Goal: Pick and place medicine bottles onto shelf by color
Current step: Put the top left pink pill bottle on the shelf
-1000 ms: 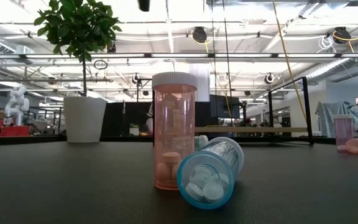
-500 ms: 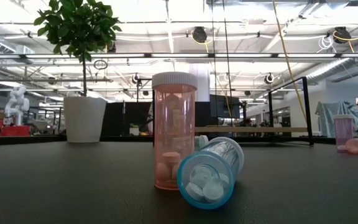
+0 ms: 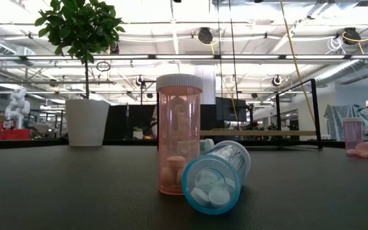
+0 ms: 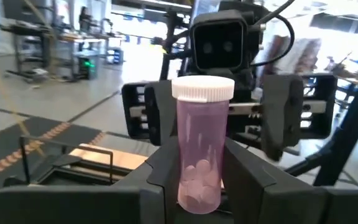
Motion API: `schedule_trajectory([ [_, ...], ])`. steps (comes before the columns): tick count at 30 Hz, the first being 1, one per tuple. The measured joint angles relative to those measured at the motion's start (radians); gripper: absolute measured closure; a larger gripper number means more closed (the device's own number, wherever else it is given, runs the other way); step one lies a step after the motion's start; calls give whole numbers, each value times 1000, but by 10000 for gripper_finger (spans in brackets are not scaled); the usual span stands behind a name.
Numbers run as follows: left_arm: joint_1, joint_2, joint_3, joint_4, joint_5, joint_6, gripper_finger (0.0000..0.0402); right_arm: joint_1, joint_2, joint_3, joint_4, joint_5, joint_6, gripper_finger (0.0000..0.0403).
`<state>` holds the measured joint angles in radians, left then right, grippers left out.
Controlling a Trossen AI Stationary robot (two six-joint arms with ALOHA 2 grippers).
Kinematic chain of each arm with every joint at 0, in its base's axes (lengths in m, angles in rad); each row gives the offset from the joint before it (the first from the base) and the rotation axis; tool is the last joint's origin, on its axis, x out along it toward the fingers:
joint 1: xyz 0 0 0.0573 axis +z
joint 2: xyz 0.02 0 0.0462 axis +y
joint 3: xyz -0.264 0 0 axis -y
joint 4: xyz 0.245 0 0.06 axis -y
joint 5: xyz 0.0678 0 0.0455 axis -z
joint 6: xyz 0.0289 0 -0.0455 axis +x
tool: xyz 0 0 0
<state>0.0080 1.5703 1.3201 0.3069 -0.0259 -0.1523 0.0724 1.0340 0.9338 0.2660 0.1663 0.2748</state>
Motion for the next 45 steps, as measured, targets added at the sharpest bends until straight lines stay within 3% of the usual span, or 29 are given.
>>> schedule_trajectory([
  [5,66,0,0,0,130,-4,300,-50,-7,0,45,15,-3,135],
  [13,130,0,0,150,131,-66,300,-105,-6,0,-11,-63,20,135],
  [16,144,0,0,155,131,-86,300,-131,-7,0,14,-120,16,135],
  [21,148,1,0,155,131,-111,300,-184,-7,0,23,-129,11,136],
  [26,140,1,0,154,131,-94,300,-242,27,1,109,-312,54,135],
  [36,136,1,0,129,122,-51,300,-302,80,1,176,-443,122,136],
  [45,136,14,0,117,104,-44,300,-328,98,2,161,-486,135,178],
])
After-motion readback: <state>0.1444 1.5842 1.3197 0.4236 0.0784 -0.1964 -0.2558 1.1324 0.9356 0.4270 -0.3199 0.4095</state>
